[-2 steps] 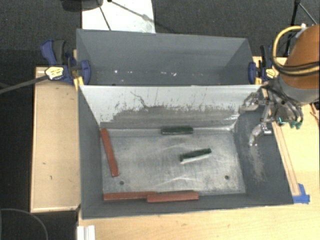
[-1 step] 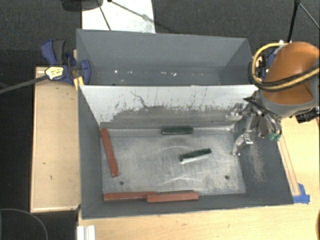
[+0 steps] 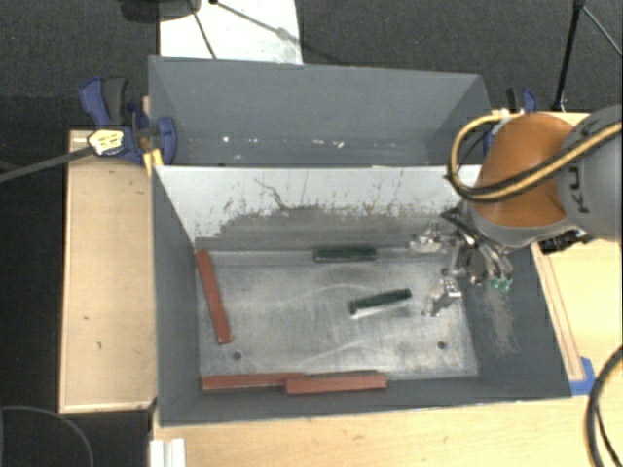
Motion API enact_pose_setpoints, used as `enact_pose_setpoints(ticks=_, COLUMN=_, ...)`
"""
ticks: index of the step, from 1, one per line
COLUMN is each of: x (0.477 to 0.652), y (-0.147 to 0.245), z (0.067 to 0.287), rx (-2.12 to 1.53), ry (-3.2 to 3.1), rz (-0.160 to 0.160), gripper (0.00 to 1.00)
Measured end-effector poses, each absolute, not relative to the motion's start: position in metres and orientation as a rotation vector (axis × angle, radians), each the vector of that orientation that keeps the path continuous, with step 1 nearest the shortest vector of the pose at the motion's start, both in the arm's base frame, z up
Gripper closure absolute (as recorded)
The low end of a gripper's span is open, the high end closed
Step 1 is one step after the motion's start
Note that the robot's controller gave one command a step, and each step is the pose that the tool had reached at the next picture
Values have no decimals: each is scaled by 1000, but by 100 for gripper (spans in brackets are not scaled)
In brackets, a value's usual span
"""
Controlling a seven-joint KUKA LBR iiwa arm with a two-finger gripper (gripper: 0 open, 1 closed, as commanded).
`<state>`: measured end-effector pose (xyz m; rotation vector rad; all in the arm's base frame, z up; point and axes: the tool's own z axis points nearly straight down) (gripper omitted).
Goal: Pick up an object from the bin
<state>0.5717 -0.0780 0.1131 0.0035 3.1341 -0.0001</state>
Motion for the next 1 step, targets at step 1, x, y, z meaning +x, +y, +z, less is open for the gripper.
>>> enact_pose_setpoints(ticks=1, x=576, y=-56, z=75, rx=-346, ry=3114, rz=-2, gripper=100)
